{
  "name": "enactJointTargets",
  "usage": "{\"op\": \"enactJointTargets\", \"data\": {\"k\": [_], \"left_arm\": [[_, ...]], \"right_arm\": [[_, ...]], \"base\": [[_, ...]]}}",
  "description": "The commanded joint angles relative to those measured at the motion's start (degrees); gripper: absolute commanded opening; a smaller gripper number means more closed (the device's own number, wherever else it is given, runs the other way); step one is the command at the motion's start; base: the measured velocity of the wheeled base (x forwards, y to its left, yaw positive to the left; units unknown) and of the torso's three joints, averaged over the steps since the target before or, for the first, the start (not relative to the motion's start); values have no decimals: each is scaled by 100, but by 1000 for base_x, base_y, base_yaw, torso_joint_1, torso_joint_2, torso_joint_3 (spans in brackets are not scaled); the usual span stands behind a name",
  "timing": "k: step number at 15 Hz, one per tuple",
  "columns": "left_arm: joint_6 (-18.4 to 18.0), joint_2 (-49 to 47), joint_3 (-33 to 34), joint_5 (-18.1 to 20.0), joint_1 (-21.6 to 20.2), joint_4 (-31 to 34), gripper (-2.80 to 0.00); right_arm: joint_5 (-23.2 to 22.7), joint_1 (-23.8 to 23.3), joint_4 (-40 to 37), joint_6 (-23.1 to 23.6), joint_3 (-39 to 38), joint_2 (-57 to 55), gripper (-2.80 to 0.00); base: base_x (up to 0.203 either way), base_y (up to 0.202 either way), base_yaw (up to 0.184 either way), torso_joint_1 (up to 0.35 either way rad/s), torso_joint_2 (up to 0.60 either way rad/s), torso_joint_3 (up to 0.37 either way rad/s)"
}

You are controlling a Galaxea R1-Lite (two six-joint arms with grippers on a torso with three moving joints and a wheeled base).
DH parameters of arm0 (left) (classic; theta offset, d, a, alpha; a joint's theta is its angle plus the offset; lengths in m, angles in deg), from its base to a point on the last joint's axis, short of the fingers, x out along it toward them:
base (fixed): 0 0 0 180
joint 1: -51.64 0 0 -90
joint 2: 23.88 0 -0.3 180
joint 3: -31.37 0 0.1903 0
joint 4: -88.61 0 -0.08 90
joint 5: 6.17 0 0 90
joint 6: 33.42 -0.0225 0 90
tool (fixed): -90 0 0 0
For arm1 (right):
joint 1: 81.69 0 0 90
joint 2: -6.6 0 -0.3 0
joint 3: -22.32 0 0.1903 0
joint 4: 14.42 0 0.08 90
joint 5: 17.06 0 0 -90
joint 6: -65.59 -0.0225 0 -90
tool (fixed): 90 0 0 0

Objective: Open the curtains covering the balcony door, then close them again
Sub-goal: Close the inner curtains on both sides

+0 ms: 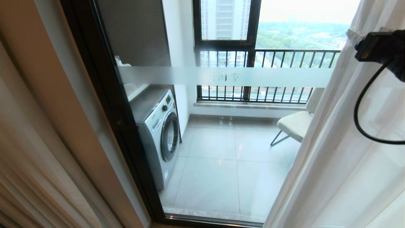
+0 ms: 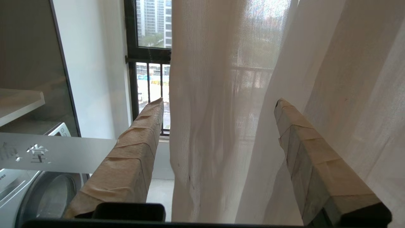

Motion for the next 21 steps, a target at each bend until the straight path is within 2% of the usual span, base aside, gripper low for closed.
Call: {"op": "enactJointTargets", "data": {"k": [1,6,12,13,16,19,21], "left_arm": [[3,2,0,-3,-1,0,-280],[3,2,0,-3,-1,0,-280],[3,2,0,-3,-1,0,-280],[3,2,0,-3,-1,0,-280],[3,2,0,-3,-1,0,-280],[3,2,0,-3,-1,0,-280],[3,2,0,-3,-1,0,-280]], "right_arm": [[5,-1,9,0,-741,998,0],[-12,3,-117,4,-2177,2455,0],[-13,3,-157,14,-2296,2598,0],[-13,3,-157,14,-2296,2598,-280],[-22,3,-164,14,-2432,2658,-280],[-30,8,-213,14,-2910,3023,-280],[-31,11,-514,14,-3266,3426,-280]], "base": [[0,0,0,0,0,0],[0,0,0,0,0,0],[0,0,0,0,0,0],[0,0,0,0,0,0],[0,0,0,0,0,0],[0,0,0,0,0,0],[0,0,0,0,0,0]]}}
